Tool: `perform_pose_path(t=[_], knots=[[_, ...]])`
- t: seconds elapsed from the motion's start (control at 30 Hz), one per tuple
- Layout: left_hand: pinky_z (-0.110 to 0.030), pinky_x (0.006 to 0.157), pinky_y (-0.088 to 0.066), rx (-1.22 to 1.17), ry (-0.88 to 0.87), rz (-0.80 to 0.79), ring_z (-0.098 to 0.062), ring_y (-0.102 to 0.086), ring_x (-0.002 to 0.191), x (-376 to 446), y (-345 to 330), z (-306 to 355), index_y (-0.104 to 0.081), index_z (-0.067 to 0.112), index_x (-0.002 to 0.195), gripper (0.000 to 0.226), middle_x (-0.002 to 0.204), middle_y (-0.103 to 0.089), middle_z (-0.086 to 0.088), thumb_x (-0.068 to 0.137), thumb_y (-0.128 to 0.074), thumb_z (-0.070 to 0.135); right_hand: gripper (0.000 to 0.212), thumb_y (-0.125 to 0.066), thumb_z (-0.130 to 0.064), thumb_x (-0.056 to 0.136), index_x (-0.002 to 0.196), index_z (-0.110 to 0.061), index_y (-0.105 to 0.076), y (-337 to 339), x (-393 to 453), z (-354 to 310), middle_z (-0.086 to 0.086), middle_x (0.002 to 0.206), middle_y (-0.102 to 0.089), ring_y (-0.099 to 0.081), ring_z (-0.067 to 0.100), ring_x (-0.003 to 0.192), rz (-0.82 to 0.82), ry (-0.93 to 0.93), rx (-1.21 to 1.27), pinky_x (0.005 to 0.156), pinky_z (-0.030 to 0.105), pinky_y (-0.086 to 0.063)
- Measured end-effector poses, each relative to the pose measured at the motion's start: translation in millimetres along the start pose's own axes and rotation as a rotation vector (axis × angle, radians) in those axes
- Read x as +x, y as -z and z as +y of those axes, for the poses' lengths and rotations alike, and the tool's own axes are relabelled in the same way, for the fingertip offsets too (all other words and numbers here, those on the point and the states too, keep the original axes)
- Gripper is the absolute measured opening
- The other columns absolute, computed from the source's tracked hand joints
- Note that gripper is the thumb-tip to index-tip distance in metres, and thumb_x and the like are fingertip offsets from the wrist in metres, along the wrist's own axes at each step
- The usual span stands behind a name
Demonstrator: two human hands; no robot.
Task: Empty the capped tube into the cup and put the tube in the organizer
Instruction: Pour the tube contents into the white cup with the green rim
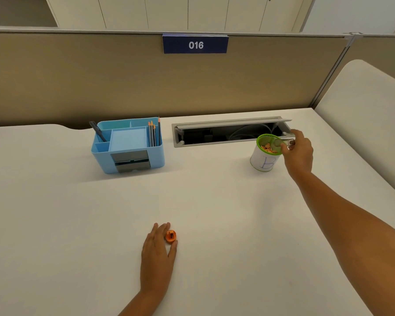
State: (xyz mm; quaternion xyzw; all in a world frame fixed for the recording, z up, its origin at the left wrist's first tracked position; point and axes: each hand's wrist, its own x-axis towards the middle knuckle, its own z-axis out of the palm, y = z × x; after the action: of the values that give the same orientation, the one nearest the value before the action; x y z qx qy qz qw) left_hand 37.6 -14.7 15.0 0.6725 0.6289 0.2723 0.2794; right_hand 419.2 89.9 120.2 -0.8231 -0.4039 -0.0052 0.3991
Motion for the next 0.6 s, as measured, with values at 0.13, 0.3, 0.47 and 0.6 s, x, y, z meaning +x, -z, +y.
perform_pose_path(t=[0.13,0.3,0.47,0.6], knots=[[-0.040,0.111,-0.028,0.006,0.005,-0.006,-0.023,-0.033,0.134,0.2,-0.6,-1.2,-0.042,0.021,0.130,0.047,0.142,-0.042,-0.007,0.086,-0.057,0.024,0.031,-0.058,-0.012,0.088,0.118,-0.016,-0.051,0.2,-0.4,-1.3,0.021,0.113,-0.053,-0.057,0.032,0.097,-0.008,0.007,-0.002,0.075,0.032,-0.042],[-0.039,0.110,-0.027,0.011,-0.005,0.008,-0.023,-0.035,0.133,0.1,-1.3,-1.4,-0.043,0.020,0.129,0.046,0.141,-0.044,-0.008,0.085,-0.058,0.022,0.028,-0.058,-0.013,0.088,0.116,-0.015,-0.054,0.7,-1.5,-1.5,0.022,0.113,-0.052,-0.056,0.031,0.095,-0.014,0.016,-0.001,0.075,0.031,-0.041],[-0.037,0.111,-0.026,0.010,-0.008,0.008,-0.023,-0.035,0.133,-0.4,-1.5,-1.3,-0.042,0.019,0.130,0.046,0.142,-0.042,-0.007,0.086,-0.057,0.022,0.026,-0.058,-0.013,0.087,0.113,-0.014,-0.055,1.6,0.0,-1.5,0.022,0.112,-0.053,-0.056,0.030,0.091,-0.011,-0.002,0.012,0.074,0.031,-0.042],[-0.036,0.111,-0.027,-0.010,0.014,0.001,-0.023,-0.033,0.134,-0.1,-2.2,-2.1,-0.041,0.020,0.132,0.045,0.144,-0.039,-0.005,0.088,-0.053,0.023,0.025,-0.059,-0.011,0.084,0.109,-0.010,-0.055,1.7,-1.2,-1.9,0.022,0.108,-0.061,-0.060,0.028,0.090,0.052,-0.117,0.177,0.072,0.027,-0.043]])
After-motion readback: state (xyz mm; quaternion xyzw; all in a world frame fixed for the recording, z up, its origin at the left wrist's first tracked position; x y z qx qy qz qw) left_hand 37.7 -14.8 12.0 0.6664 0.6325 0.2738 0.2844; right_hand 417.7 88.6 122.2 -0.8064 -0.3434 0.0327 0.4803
